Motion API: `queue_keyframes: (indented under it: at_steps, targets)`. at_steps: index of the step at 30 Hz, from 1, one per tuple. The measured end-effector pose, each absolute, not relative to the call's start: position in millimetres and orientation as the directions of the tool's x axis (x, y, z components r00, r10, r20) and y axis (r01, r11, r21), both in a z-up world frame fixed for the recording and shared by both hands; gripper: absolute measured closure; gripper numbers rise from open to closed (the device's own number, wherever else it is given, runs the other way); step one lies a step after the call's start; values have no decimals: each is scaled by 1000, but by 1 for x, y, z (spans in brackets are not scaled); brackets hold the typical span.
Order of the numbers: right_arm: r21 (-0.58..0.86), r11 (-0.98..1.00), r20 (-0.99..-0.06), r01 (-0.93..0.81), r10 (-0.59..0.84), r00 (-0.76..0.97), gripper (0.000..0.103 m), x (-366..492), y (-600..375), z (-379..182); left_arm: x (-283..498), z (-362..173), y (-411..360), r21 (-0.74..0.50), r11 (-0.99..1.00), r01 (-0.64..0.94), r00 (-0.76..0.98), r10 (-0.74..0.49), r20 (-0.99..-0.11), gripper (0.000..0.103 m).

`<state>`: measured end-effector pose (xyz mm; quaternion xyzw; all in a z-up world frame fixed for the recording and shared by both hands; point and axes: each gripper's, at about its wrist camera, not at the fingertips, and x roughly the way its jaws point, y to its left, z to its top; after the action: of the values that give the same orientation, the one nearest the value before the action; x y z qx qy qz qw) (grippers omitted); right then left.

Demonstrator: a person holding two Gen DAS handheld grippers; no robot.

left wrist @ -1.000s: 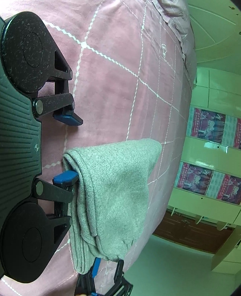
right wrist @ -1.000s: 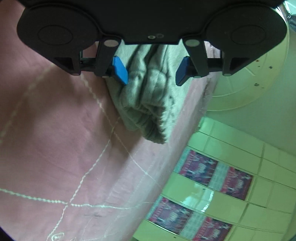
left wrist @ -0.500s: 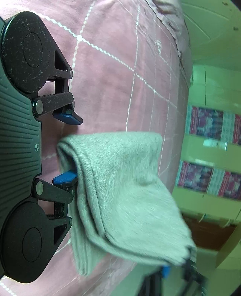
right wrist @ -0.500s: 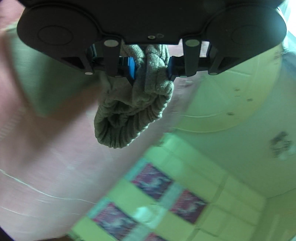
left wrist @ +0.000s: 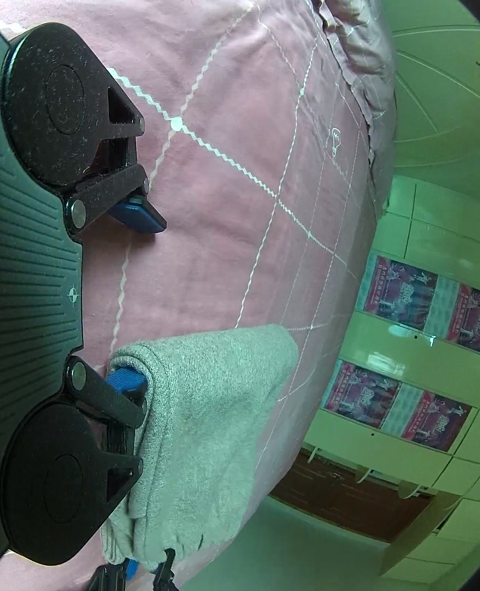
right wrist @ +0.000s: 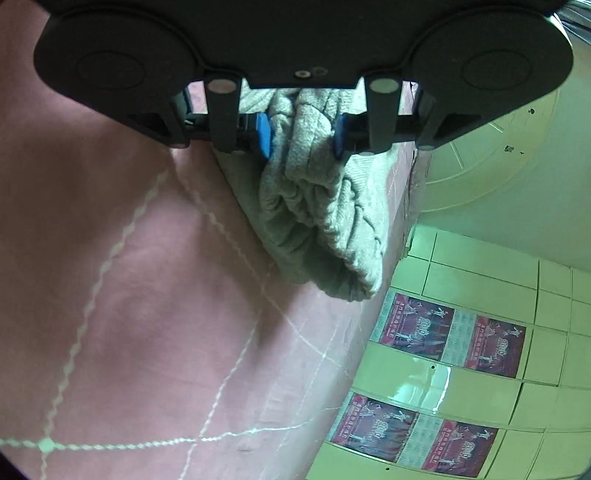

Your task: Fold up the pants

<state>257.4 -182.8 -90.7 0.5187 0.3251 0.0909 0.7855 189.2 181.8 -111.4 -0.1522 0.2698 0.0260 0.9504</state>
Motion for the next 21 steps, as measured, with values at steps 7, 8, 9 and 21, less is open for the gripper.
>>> queue_keyframes:
  at_steps: [7,8,9,21]
  targets:
    - [848,524,-376,84,483,791,77,255,-169,-56,189,-113,184,-282,950,-130,857,-35,-514,28]
    - [851,523,-341,47,482,807,78,252,-167,-48,189,-113,183,-280,951,-129,858,-34,-513,28]
    - [851,524,-316,22,479,819,78,247,-165,-45,189,-113,183,-277,952,-129,859,-32,-511,28]
    - [845,501,-443,184,466,766,65,247,-193,-72,190,-112,173,-229,967,-109,847,-30,-531,26]
